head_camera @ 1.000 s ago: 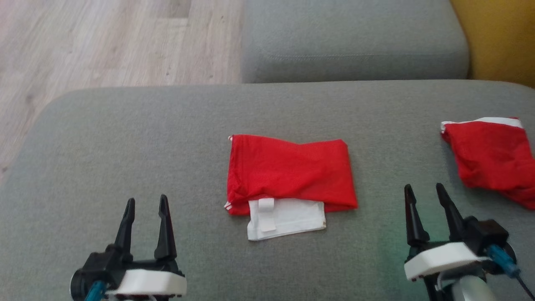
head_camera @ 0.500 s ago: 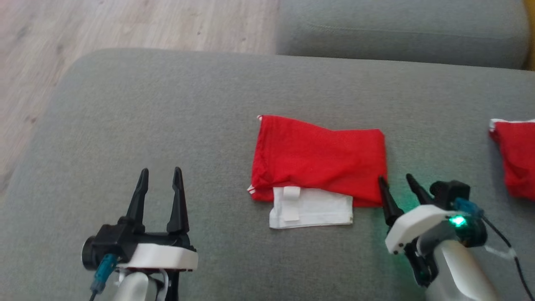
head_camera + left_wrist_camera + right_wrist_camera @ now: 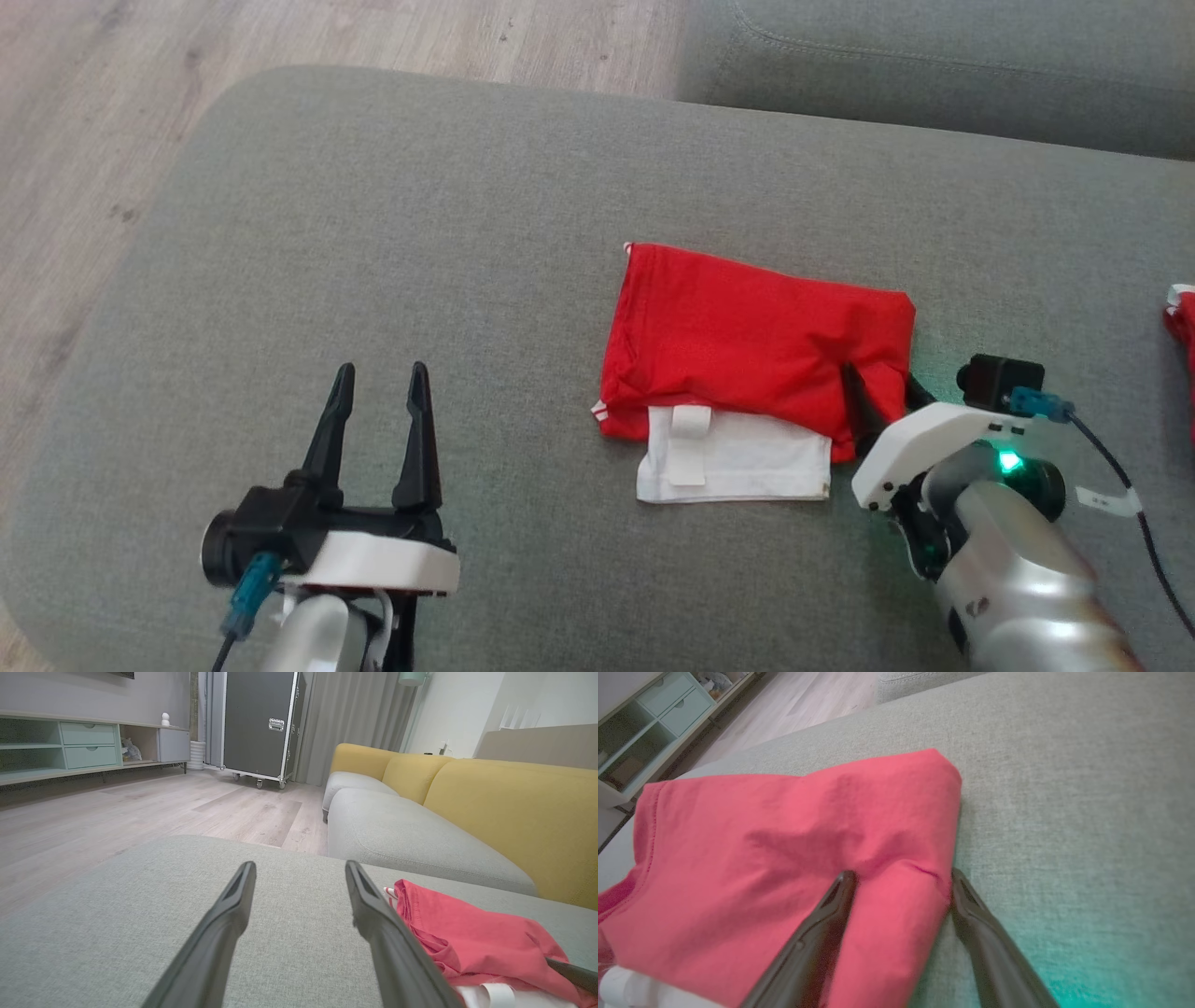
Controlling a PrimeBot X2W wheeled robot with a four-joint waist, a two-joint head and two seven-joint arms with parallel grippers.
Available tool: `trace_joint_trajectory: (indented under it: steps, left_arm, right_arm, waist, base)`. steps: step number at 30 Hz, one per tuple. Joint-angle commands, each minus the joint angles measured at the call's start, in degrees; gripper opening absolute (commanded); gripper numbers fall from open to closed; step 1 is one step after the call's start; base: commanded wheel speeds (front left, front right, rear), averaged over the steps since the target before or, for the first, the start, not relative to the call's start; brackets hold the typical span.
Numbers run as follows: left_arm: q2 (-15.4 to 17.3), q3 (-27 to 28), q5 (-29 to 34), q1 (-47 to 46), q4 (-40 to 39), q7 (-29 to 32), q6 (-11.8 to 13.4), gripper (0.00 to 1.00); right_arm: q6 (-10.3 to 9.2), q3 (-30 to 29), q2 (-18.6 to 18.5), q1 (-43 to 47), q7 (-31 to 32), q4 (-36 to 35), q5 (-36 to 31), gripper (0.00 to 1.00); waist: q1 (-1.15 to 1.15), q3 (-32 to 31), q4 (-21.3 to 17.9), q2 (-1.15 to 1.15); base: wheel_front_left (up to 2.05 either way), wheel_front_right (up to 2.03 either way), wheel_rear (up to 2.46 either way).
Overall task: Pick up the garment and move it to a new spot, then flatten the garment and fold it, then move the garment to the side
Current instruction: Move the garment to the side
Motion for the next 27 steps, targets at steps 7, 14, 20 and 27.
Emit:
trace_joint_trajectory:
  steps: [7,14,20,27]
  left_arm:
    - [0.08,1.66,0.06,-1.91,-1.58,-0.54,0.41,1.00]
    - [0.08,-2.23,-0.75,-1.38,-0.79,-0.54,0.17,1.00]
    - [0.08,-5.96,-2.77,-1.66,-0.65,-0.54,2.33,1.00]
    - [0.08,-6.04,-3.78,-1.67,-1.27,-0.54,3.64,1.00]
  right_arm:
    - [-0.04,6.29,0.65,-4.22,-6.14,5.96,-4.67,0.00]
    - [-0.04,4.82,0.62,-6.06,-8.80,6.46,-17.35,0.00]
    - [-0.04,0.47,-2.11,-3.69,-8.93,-0.90,-29.16,0.00]
    - [-0.04,-2.54,-6.59,-1.74,-6.82,-9.80,-35.06,0.00]
  waist:
    - [0.00,-1.65,-1.42,0.00]
    - [0.00,-4.27,-5.08,0.00]
    - [0.00,-4.98,-8.50,0.00]
    - [0.00,-4.66,-12.12,0.00]
  base:
    - [0.00,0.00,0.00]
    - [0.00,0.00,0.00]
    - [0.00,0.00,0.00]
    - [0.00,0.00,0.00]
